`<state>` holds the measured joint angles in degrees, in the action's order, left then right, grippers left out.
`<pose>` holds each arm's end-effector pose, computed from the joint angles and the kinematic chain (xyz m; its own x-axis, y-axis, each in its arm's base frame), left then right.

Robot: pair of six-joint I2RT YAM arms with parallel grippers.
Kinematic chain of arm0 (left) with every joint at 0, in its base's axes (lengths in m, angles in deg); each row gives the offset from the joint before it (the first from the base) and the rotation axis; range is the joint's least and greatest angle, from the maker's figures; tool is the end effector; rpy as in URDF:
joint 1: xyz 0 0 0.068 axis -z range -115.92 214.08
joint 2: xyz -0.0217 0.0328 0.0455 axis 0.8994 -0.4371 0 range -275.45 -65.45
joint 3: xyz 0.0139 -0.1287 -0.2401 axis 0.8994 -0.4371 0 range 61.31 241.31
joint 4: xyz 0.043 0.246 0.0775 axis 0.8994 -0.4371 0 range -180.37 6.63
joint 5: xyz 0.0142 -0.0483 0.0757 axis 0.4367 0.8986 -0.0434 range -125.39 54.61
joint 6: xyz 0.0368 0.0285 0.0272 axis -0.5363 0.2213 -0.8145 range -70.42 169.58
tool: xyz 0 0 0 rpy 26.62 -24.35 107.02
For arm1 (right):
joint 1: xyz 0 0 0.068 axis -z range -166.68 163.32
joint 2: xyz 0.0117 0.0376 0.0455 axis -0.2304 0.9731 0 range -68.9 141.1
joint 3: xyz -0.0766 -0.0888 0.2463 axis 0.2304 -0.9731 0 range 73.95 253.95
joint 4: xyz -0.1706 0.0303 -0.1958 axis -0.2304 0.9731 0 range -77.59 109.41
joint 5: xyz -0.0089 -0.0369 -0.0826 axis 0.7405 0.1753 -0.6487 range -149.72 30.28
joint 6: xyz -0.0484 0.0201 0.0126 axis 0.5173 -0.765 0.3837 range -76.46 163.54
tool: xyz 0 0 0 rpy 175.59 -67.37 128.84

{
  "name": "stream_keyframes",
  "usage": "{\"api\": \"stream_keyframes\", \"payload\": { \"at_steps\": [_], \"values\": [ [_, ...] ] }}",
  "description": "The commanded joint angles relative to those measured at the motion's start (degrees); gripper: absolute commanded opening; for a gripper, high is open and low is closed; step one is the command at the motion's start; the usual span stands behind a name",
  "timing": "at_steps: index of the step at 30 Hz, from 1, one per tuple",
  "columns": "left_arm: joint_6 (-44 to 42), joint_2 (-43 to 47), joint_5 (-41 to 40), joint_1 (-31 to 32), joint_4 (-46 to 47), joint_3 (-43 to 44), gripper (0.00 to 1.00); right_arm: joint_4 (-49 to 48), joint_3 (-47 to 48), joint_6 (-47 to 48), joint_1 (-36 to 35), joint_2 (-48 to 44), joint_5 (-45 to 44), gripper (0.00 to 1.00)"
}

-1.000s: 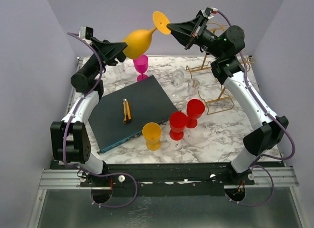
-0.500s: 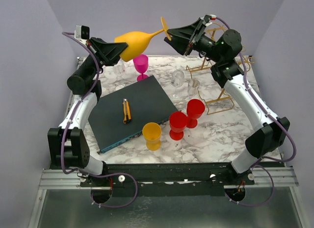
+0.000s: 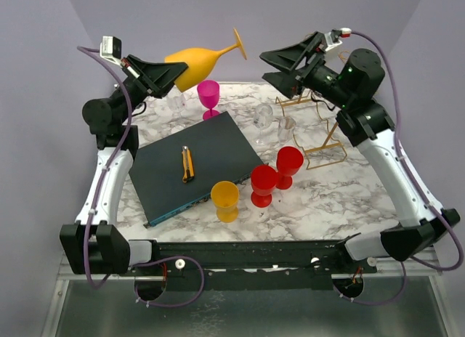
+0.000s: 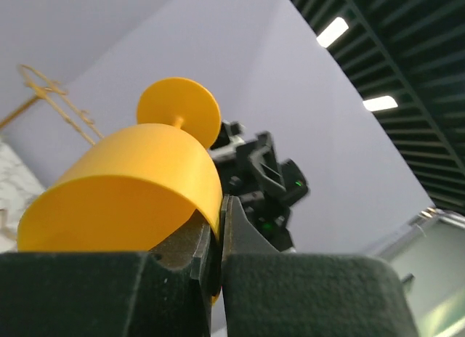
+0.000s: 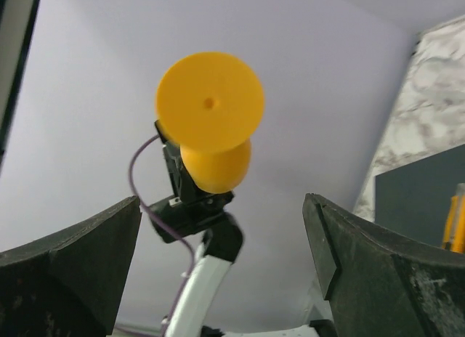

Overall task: Take the wine glass off the wine glass rack
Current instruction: Place the wine glass at the center of the board.

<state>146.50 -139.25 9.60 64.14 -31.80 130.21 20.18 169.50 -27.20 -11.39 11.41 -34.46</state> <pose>0.2636 -0.0254 0.4779 -0.5699 -0.7016 -0.4278 0.6636 -0.0860 -0.7431 0.2676 0.1399 0.5099 -0.6809 0.6264 -0.3795 -0.3629 0.1614 0.9177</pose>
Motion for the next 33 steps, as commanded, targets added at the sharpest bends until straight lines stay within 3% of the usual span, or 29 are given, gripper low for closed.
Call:
{"api": "stream_keyframes", "payload": {
  "at_steps": [1, 5, 11, 23, 33],
  "values": [
    [-24.1, 6.0, -3.8, -3.1, -36.8, 8.0, 0.0, 12.8, 0.0, 13.5, -0.2, -5.8, -11.8, 1.0],
    [-41.8, 6.8, -13.8, -5.2, -66.7, 17.2, 0.0, 20.3, 3.0, 20.9, -0.3, -8.1, -16.2, 1.0],
    [-56.5, 0.6, -25.6, -7.9, -89.7, 29.5, 0.0, 28.9, 7.6, 28.4, -0.2, -8.4, -18.5, 1.0],
    [-71.3, -17.5, -46.5, -8.0, -104.5, 41.0, 0.0, 35.9, 10.9, 34.8, -0.3, -6.1, -18.1, 1.0],
    [-77.5, -37.7, -49.2, -8.1, -115.0, 61.2, 0.0, 37.5, 11.4, 36.8, -0.2, -4.0, -17.3, 1.0]
  ]
}}
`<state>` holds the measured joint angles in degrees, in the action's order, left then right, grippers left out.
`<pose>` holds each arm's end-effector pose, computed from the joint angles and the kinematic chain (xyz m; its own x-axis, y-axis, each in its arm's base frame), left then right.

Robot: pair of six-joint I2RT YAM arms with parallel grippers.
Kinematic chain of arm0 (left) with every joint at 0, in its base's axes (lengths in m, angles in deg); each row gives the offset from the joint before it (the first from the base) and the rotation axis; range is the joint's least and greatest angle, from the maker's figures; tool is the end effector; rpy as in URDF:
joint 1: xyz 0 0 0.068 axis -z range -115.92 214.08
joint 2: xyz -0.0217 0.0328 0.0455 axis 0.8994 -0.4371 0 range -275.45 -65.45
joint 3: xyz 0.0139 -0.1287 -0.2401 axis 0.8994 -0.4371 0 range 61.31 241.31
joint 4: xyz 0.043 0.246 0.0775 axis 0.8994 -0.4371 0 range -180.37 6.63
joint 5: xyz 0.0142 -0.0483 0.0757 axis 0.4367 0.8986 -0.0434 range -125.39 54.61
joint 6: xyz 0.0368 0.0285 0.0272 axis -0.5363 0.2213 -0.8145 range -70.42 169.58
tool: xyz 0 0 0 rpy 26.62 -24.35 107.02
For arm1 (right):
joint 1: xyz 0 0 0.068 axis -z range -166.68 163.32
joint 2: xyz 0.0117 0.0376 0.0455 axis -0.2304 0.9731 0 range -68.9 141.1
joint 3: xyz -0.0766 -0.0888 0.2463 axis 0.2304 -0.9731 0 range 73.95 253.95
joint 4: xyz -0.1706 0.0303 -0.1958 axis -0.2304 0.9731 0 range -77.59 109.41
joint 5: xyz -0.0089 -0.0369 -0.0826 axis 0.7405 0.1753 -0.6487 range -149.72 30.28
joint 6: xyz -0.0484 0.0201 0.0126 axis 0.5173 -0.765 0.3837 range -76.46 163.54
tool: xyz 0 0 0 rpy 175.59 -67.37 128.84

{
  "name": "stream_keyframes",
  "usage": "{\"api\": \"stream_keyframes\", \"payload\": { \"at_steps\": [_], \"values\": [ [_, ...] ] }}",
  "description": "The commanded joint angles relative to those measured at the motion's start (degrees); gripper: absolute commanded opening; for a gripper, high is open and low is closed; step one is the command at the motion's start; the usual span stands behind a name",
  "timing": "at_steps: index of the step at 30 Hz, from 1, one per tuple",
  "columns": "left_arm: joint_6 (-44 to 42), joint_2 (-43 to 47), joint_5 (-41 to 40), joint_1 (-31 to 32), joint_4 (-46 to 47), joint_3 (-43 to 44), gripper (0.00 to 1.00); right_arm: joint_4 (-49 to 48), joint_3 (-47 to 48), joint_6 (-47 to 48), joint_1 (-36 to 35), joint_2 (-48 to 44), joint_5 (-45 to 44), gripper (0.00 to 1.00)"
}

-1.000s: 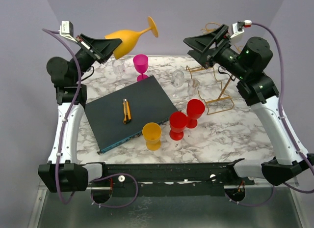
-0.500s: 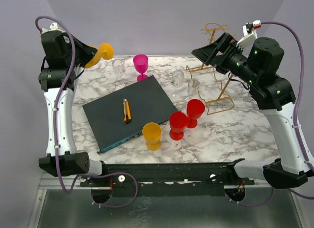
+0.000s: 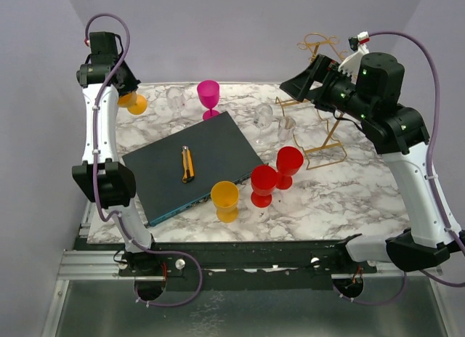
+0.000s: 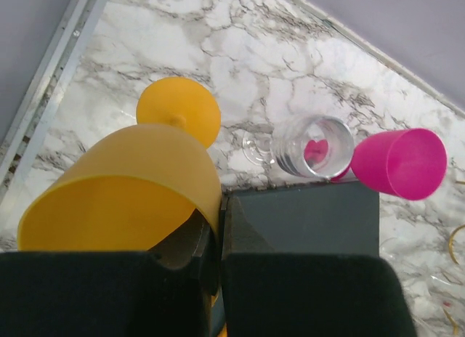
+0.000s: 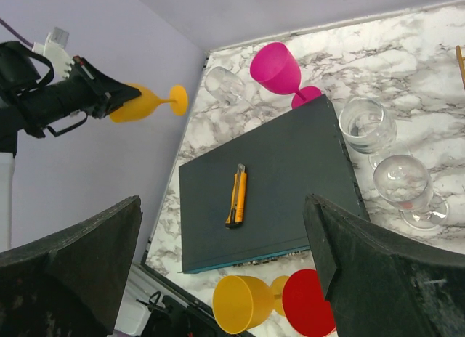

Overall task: Take the wine glass off the wine glass rack
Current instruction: Place the wine glass at the center of the board.

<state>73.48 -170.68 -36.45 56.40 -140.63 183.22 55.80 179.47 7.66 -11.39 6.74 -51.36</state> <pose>0.3865 0.0528 0.4247 -0.5295 -0.4802 -0.6993 -0.3961 0.8689 -0.2967 0.2189 0.1065 0.5179 -0.4898 0.4129 -0.7679 -0.3148 0.7376 0.5974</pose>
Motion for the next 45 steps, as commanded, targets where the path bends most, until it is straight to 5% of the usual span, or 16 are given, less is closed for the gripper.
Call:
{"api": "stream_keyframes", "payload": {
  "at_steps": [1, 32, 38, 45],
  "values": [
    [-4.8, -8.0, -2.8, -0.4, -7.0, 9.9, 0.0, 1.9, 1.7, 2.1, -0.2, 0.9, -0.3, 1.0],
    [-6.3, -22.5, 1.0, -0.3, -9.6, 12.7, 0.01, 2.2, 0.9, 1.9, -0.2, 3.2, 1.3, 1.0],
    [-6.8, -23.4, 1.0, -0.1, -10.2, 12.6, 0.14, 2.0, 0.5, 1.4, -0.2, 2.7, 1.5, 1.0],
    [-6.9, -23.5, 0.8, 0.4, -10.3, 13.6, 0.44, 2.7, 1.1, 1.3, -0.3, 2.9, 1.6, 1.0]
  ]
}}
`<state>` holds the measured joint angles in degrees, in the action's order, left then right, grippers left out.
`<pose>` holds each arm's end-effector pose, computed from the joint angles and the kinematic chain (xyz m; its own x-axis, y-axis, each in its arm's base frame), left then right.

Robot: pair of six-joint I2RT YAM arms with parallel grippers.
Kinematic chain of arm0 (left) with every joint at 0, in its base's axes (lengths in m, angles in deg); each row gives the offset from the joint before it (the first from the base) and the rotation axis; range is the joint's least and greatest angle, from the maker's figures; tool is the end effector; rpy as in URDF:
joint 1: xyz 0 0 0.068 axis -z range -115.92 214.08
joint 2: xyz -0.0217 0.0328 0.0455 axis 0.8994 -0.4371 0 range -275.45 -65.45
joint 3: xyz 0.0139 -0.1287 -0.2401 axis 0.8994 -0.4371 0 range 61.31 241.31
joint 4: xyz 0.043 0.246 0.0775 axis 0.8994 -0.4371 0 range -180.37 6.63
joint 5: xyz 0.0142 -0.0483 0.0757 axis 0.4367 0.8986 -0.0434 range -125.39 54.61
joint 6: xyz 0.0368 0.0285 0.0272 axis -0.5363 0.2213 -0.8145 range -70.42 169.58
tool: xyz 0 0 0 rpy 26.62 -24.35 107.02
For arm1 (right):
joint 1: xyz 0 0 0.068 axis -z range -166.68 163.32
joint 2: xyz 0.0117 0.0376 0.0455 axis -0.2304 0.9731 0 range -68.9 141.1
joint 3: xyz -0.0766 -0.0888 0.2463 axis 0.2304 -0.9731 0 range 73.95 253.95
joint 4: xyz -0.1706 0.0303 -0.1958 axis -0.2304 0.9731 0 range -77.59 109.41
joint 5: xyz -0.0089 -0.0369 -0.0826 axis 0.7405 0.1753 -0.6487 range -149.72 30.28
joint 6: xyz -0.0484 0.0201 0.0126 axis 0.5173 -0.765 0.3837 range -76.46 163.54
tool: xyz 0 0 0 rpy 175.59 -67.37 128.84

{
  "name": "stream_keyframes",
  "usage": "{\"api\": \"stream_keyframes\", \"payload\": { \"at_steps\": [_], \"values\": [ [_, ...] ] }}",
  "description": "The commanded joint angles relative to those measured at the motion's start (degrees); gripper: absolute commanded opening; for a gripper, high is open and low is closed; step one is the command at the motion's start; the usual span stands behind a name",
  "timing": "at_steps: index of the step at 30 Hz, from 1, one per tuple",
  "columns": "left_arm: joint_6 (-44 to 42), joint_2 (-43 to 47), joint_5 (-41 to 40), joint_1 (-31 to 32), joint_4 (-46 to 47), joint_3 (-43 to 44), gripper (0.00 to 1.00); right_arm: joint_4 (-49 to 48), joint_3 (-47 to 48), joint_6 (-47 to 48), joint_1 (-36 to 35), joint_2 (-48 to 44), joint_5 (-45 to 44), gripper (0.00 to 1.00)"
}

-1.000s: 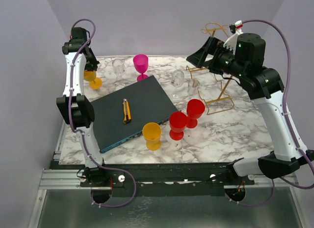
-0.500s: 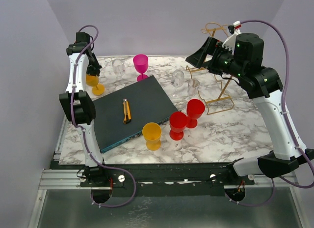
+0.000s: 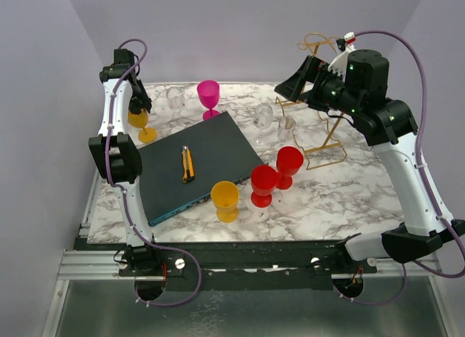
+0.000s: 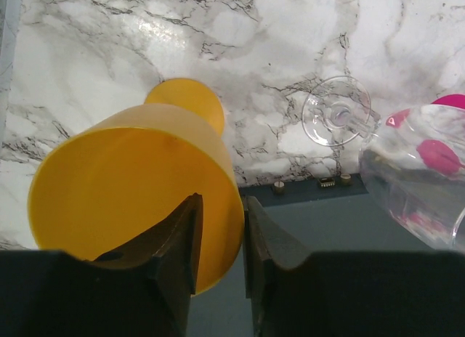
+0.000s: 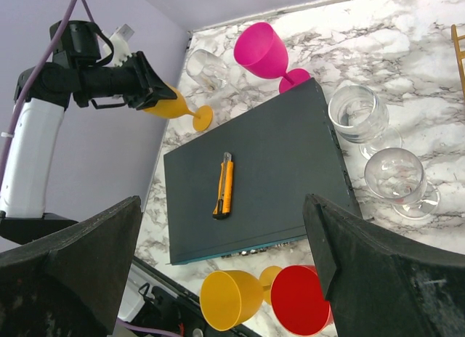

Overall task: Take the wine glass off the wine glass rack
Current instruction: Place the wine glass at the center of the board.

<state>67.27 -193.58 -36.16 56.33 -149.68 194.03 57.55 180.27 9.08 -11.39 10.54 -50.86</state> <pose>0.4700 0.0645 0.3040 -0.7884 -0.4140 -0.4551 -0.3997 0.9070 -0.1327 0.2400 0.1165 0.5032 -0.5437 0.3652 -0.7557 -0.2891 0.7638 0.5771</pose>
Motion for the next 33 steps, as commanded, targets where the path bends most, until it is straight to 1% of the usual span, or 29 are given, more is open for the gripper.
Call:
{"api": "stream_keyframes", "payload": {
  "at_steps": [1, 7, 8, 10, 11, 12, 20, 24, 29, 33],
  "values": [
    [-0.7, -0.5, 0.4, 0.4, -1.3, 3.0, 0.46, 1.0, 0.3, -0.1, -0.3, -0.9, 1.2, 1.0],
    [-0.7, 1.2, -0.9, 1.0, -1.2, 4.4, 0.63, 1.4, 0.7, -0.2, -0.3, -1.0, 1.0, 1.0],
    [-0.7, 1.5, -1.2, 1.1, -1.1, 4.5, 0.68, 1.5, 0.7, -0.2, -0.2, -0.9, 1.0, 1.0],
    [-0.7, 2.1, -1.6, 1.0, -1.0, 4.8, 0.82, 1.6, 0.9, -0.2, -0.2, -0.9, 1.0, 1.0],
    [-0.7, 2.5, -2.0, 1.1, -1.0, 4.9, 0.95, 1.6, 0.9, -0.3, -0.3, -0.9, 1.0, 1.0],
    [-0.6, 2.9, -2.2, 1.1, -1.0, 5.0, 0.99, 1.6, 0.9, -0.4, -0.3, -1.0, 1.0, 1.0],
    [0.3, 7.3, -5.1, 1.6, -0.8, 5.5, 0.99, 2.8, 3.1, -0.4, -0.2, -0.7, 0.2, 1.0],
    [0.6, 10.4, -5.2, 2.9, -0.2, 5.6, 0.99, 3.4, 3.8, -0.5, -0.2, -1.0, -0.7, 1.0],
    [0.2, 16.6, -8.2, 7.5, 1.5, 4.0, 0.99, 2.5, 3.4, -1.0, -0.3, -2.2, -1.1, 1.0],
    [0.3, 23.8, -8.3, 14.8, 5.2, -1.2, 0.99, 1.5, 2.3, -1.8, -0.3, -3.2, -1.4, 1.0]
  ]
}}
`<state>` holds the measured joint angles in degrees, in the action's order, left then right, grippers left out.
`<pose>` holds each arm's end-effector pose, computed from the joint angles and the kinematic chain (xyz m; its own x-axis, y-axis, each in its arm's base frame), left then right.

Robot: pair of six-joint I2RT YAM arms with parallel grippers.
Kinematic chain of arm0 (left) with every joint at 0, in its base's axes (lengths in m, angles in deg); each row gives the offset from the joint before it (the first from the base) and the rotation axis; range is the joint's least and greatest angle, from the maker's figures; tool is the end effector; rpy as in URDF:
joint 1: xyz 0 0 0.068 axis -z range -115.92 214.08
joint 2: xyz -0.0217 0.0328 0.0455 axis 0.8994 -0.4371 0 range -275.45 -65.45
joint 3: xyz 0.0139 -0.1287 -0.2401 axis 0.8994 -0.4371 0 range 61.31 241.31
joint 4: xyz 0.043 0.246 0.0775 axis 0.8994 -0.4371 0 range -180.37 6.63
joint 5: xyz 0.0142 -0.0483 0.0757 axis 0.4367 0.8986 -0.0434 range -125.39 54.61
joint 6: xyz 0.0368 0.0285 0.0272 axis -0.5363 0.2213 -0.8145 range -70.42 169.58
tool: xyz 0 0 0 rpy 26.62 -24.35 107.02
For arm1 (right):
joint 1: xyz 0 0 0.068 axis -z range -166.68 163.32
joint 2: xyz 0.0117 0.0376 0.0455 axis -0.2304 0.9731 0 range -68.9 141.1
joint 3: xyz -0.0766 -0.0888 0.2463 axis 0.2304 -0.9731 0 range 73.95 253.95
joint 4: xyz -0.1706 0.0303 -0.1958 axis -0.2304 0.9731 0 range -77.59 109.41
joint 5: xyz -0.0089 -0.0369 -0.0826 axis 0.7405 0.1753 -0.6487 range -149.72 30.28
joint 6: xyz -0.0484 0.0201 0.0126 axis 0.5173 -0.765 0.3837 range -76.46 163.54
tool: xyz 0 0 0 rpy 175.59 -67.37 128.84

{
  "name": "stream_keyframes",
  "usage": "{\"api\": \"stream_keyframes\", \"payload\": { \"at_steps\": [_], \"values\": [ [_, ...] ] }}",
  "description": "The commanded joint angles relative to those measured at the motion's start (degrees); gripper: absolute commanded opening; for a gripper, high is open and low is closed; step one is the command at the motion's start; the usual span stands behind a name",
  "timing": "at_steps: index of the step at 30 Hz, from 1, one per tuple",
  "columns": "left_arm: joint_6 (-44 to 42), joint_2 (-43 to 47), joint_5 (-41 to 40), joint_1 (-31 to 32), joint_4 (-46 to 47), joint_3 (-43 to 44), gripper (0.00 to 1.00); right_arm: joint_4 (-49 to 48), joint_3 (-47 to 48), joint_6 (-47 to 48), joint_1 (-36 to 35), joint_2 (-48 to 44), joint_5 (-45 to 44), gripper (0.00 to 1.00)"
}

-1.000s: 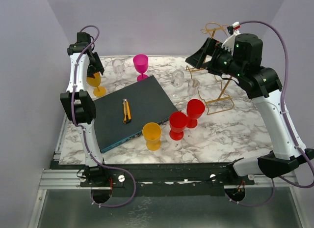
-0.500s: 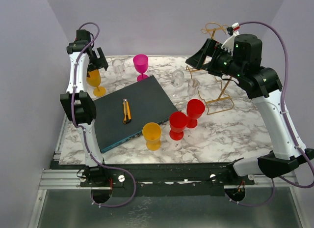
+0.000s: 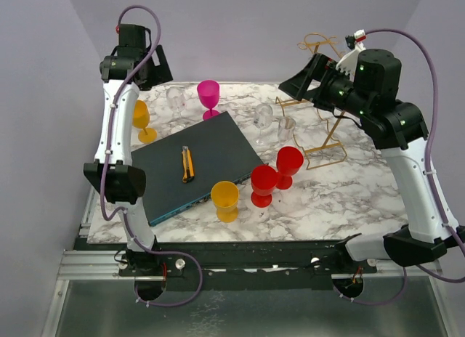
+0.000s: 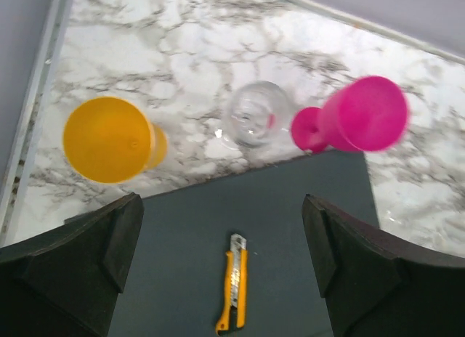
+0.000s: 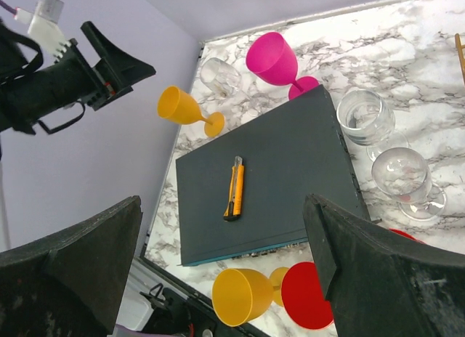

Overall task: Take the wine glass off the wine glass rack
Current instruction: Reset both arms

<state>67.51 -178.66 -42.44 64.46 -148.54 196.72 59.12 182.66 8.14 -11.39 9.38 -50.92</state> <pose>0.4083 0.0017 0.4297 -0.6228 -0.3015 -0.7220 -0.2891 0.9462 -0.1457 0.2267 0.1104 0.5173 -0.5243 0.3888 -0.7576 -0.2980 0.7496 0.5910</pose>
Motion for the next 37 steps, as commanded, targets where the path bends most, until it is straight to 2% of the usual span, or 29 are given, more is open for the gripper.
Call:
{"api": "stream_keyframes", "payload": {
  "at_steps": [1, 11, 17, 20, 29, 37],
  "values": [
    [0.6, 11.0, -2.0, 8.4, 5.0, -5.5, 0.99, -0.6, -0.6, -1.0, -0.3, -2.4, -1.3, 1.0],
    [4.3, 31.1, 3.8, 23.5, 18.9, -30.1, 0.99, -6.3, -8.4, -2.4, -0.3, -6.3, -2.3, 1.0],
    [7.5, 35.5, 3.4, 32.9, 20.1, -36.7, 0.99, -9.5, -13.8, -3.3, -0.3, -9.0, -2.6, 1.0],
    [8.4, 36.4, 0.0, 36.9, 20.2, -38.7, 0.99, -10.6, -16.2, -3.8, -0.2, -10.4, -2.8, 1.0],
    [9.7, 38.7, -3.9, 38.7, 20.2, -39.9, 0.99, -11.6, -19.7, -4.6, -0.3, -13.6, -4.2, 1.0],
    [9.4, 38.6, -3.8, 38.8, 20.1, -38.7, 0.99, -11.7, -20.7, -4.9, -0.3, -14.6, -5.2, 1.0]
  ]
}}
